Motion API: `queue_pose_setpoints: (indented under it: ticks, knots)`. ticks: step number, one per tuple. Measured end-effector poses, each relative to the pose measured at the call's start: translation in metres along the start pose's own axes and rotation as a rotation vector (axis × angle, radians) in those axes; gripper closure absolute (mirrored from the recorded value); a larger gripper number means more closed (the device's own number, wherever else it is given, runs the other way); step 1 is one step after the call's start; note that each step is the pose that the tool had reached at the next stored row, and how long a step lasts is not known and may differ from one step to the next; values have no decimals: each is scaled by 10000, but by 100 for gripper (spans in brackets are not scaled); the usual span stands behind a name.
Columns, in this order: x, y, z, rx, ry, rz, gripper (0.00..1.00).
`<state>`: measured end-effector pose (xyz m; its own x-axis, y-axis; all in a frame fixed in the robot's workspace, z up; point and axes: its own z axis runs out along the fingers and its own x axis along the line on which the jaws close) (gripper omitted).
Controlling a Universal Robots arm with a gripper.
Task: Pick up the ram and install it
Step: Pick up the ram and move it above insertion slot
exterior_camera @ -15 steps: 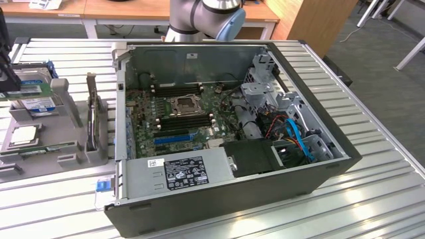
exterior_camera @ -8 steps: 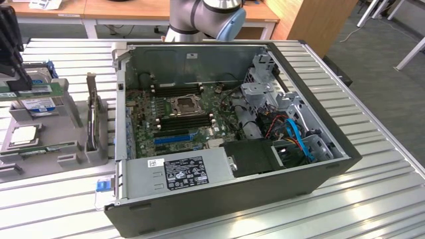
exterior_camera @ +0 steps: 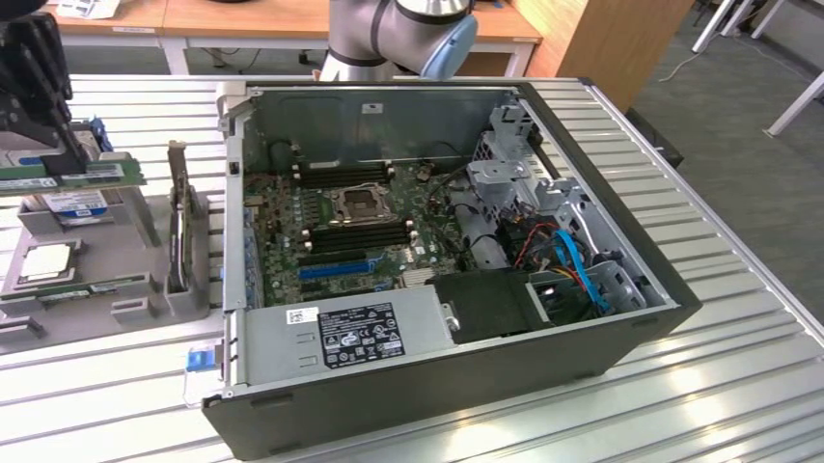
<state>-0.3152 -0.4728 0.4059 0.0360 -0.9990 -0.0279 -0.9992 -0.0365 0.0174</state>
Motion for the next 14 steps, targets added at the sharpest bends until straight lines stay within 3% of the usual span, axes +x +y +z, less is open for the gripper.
queue_pose_setpoints:
  ticks: [14]
  knots:
    - [10, -287, -5, -10, 0, 0, 89]
